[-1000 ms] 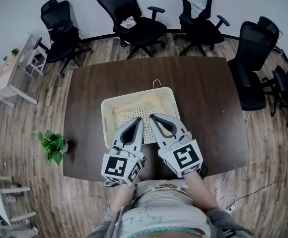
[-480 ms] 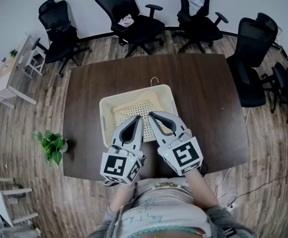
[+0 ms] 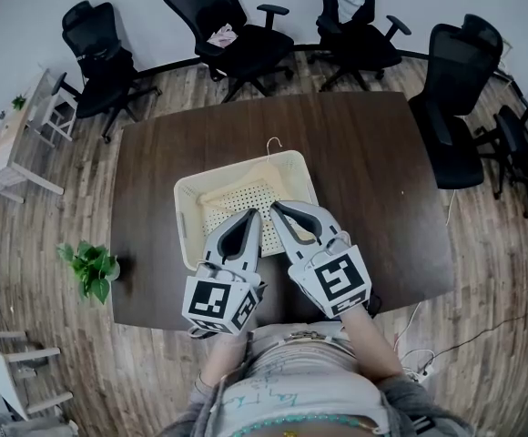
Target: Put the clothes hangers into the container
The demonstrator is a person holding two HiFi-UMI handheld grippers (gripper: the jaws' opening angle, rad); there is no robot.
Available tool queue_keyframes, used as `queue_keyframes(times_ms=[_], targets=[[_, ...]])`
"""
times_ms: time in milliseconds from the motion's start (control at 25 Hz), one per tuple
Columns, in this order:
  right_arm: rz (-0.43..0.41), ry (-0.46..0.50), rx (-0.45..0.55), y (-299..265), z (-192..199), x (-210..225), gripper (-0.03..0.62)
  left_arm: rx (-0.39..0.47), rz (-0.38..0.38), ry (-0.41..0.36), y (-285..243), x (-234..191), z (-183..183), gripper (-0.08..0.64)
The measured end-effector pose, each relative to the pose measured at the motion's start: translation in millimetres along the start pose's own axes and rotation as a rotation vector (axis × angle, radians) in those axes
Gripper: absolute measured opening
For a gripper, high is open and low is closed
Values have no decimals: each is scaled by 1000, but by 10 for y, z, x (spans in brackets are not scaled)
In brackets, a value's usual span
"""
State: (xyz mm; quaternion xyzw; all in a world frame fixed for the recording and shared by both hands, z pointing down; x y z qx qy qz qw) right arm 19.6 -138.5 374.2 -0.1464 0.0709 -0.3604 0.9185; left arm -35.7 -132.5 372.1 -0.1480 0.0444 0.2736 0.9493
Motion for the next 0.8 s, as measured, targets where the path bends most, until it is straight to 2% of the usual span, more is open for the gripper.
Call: queue_keyframes(times_ms=[800], targets=[[-39, 27, -21, -7, 88, -14, 21, -29, -22, 4, -41, 51, 110, 11]])
Point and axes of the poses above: the fingertips, and each gripper's own axes: y backward along the fingers, x to its right, z out of its underside, the point moved 2 cm from there along y, backward along the fingers, and after that the axes turned 11 degrees about -x, right-handed, at the moved point
